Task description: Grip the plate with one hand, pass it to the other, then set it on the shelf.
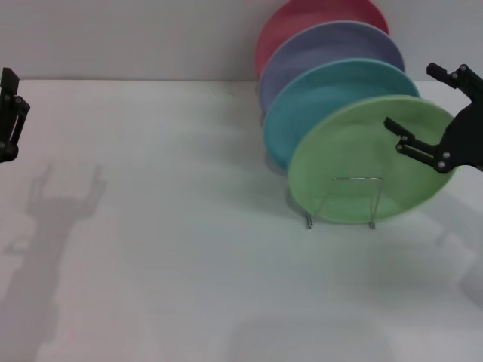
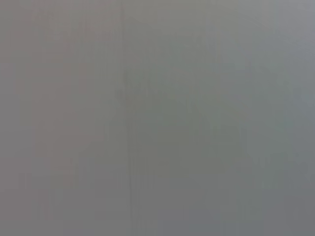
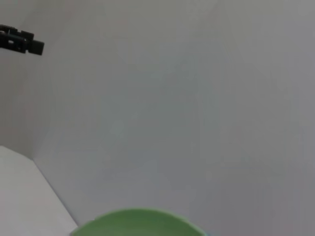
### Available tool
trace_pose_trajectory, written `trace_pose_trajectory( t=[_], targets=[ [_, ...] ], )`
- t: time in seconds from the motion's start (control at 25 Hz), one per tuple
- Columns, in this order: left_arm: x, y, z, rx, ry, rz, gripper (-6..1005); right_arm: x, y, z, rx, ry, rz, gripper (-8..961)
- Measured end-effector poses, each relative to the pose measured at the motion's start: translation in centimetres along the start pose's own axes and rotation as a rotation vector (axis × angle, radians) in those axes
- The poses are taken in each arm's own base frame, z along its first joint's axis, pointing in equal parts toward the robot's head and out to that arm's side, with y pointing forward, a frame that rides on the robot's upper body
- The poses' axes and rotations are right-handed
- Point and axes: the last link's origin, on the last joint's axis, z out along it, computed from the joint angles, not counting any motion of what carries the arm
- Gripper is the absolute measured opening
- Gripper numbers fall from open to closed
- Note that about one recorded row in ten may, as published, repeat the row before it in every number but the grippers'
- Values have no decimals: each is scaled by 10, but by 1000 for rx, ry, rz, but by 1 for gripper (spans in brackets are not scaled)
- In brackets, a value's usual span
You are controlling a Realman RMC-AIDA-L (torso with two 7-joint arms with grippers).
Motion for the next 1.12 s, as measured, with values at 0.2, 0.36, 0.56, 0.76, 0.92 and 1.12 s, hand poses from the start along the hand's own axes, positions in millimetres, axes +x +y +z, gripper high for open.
trace_pose_trajectory(
  t=[0.2,0.36,0.56,0.76,0.92,1.12],
  targets=[
    [0,1,-1,-4,-3,0,811,-4,5,2,-24,-26,3,824],
    [0,1,-2,-5,-4,0,811,-5,6,3,-28,-35,-1,824],
    [0,2,-1,-7,-3,-2,810,-13,5,-2,-11,-93,2,824],
    [0,2,-1,-7,-3,1,810,-26,-16,-25,290,-222,72,824],
    [-2,1,-2,-5,-9,8,810,-8,-50,-61,764,-269,336,824],
    [-7,-2,-1,-9,-28,27,810,28,-61,-102,1116,-224,615,824]
  ],
)
